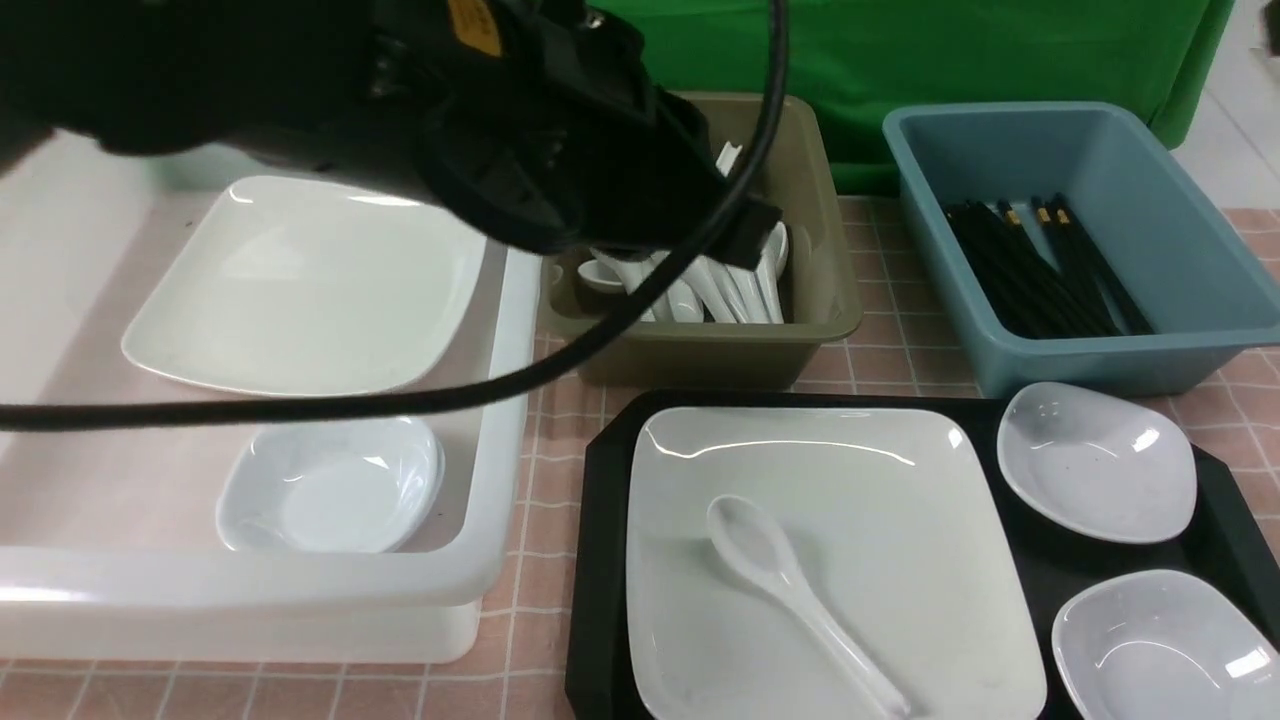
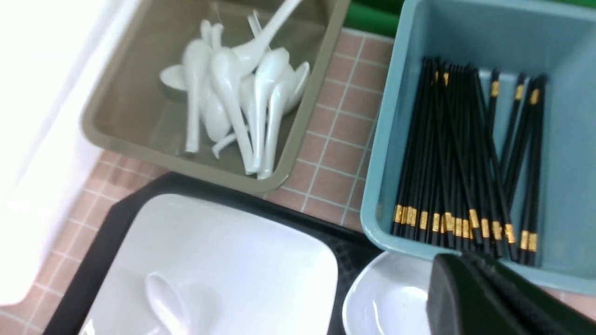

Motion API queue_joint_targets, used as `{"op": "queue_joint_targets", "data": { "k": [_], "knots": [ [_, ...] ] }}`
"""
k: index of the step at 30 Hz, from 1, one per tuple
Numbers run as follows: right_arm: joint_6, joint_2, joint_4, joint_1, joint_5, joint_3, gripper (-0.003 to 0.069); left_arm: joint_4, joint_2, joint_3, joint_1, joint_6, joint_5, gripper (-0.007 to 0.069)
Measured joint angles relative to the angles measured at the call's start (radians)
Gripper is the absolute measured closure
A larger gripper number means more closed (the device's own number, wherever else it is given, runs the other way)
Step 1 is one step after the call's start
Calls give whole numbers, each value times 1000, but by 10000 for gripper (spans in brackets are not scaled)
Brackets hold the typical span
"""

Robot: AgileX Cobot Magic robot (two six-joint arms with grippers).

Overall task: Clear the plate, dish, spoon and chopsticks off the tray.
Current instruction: Use the left arm to grab a soup spoon from the plate

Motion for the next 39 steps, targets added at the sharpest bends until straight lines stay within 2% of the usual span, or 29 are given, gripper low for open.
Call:
{"op": "queue_joint_targets", "data": {
  "k": [7,11,14,17,19,22,24,28,30,31,33,34,35,36,37,39],
  "knots": [
    [24,-259,28,0,-102,322,629,56,-116,77,0,-45,26,603],
    [11,-317,56,0,-56,430,629,68,-190,159,0,-67,28,603],
    [-48,-319,87,41,10,517,629,45,-272,281,0,-79,28,603],
    [-60,-299,99,159,9,583,629,-1,-335,389,0,-81,26,603],
    [-26,-271,91,273,-23,614,627,-18,-370,462,0,-81,15,603],
    [70,-183,0,436,-105,633,595,-19,-395,549,0,-84,0,603],
    [117,-128,-63,499,-135,634,551,-23,-396,571,0,-87,4,603],
    [163,6,-130,577,-177,634,381,-38,-396,581,0,-87,5,603],
    [176,32,-140,579,-182,634,363,-48,-396,581,0,-86,-12,603],
    [182,42,-154,579,-187,634,376,-58,-393,580,0,-72,-20,603],
    [187,38,-187,567,-193,633,468,-80,-372,558,0,-34,-3,603],
    [187,37,-191,565,-193,633,479,-82,-364,555,0,-26,0,603],
    [188,23,-217,543,-193,632,560,-97,-329,520,0,-8,26,603],
    [188,12,-235,525,-189,632,595,-109,-303,499,0,1,44,603],
    [188,-3,-248,495,-176,632,622,-117,-268,470,-1,6,66,603],
    [178,-35,-267,399,-111,631,629,-128,-168,393,-7,13,123,603]
  ]
}}
